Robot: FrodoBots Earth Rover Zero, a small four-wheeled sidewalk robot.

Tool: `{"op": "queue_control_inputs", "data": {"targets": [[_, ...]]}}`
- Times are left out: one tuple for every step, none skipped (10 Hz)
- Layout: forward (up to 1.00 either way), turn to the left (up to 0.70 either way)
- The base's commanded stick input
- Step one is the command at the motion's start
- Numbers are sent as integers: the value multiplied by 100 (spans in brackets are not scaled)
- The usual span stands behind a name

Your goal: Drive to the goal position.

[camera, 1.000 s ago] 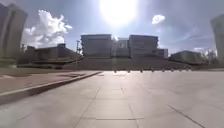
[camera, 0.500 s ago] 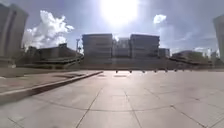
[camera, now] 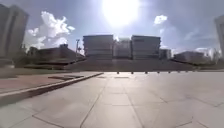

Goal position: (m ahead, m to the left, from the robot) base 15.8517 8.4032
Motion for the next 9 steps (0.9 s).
{"op": "queue_control_inputs", "data": {"targets": [[100, -35], [100, -23], [100, -4], [100, 1], [100, 1], [100, 1], [100, 1], [100, 1], [100, 1]]}}
